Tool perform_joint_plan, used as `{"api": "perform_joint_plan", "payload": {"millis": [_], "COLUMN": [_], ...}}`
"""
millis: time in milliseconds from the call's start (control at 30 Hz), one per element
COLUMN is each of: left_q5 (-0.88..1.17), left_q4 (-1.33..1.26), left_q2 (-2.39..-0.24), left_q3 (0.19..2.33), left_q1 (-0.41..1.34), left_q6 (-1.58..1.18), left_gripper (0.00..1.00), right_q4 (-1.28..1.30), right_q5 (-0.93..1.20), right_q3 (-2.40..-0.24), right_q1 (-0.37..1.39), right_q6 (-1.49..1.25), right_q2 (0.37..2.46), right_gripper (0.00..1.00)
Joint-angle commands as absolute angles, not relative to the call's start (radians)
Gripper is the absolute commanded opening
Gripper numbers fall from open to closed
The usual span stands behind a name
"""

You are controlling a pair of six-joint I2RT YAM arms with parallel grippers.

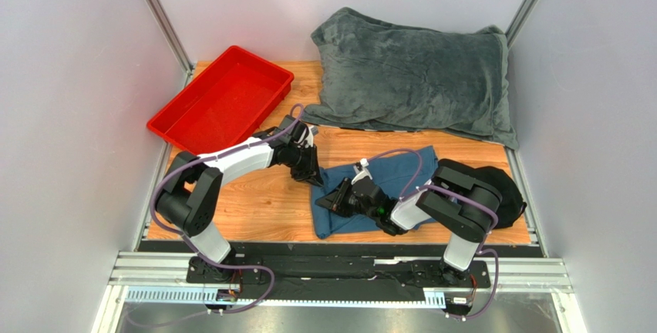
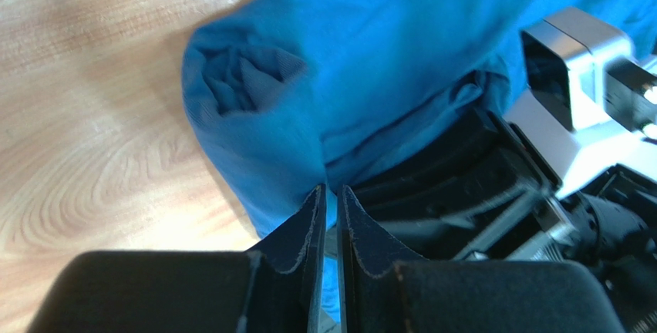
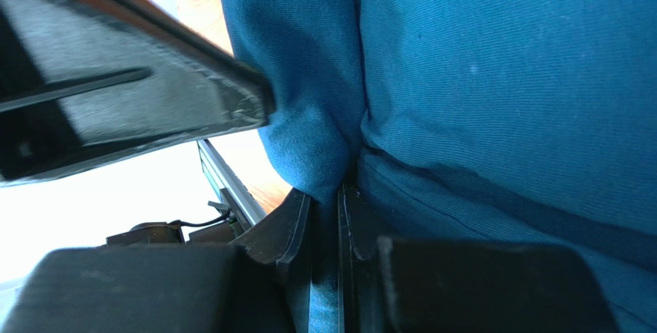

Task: Roll the t-shirts
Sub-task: Roll the T-shirt to the center of the board.

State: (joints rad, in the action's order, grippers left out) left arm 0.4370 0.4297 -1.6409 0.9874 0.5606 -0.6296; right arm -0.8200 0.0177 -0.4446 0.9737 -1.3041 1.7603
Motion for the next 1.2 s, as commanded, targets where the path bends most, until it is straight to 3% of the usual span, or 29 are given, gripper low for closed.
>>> {"api": "perform_joint_plan", "payload": {"millis": [0,133,533,667,1000,1167], "left_q5": [0.42,0.39,0.356,0.353,0.347,0.342], "left_q4": [0.411,0.43,0.466,0.472,0.489,0.497], "left_q2": [-1.69,-1.729,-1.775,-1.784,-1.793,-1.801], "left_q3": [1.022,1.037,1.062,1.069,1.091,1.094], "left_q1": [0.561,0.561,0.563,0.565,0.571,0.571], "left_q6": [-0.652,-0.649,-0.637,-0.635,-0.634,-0.63], "left_gripper": [0.17,0.14,0.11,0.11,0.11,0.11], "right_q4": [-0.711,-0.615,-0.331,-0.217,-0.154,-0.127], "right_q5": [0.026,0.012,-0.057,-0.095,-0.15,-0.17], "right_q3": [-0.428,-0.446,-0.488,-0.506,-0.495,-0.492], "right_q1": [0.977,0.979,1.048,1.089,1.195,1.222], "right_q6": [-1.304,-1.266,-1.183,-1.166,-1.15,-1.16], "right_q2": [1.735,1.668,1.496,1.444,1.422,1.407], "right_gripper": [0.17,0.36,0.48,0.43,0.46,0.29]}}
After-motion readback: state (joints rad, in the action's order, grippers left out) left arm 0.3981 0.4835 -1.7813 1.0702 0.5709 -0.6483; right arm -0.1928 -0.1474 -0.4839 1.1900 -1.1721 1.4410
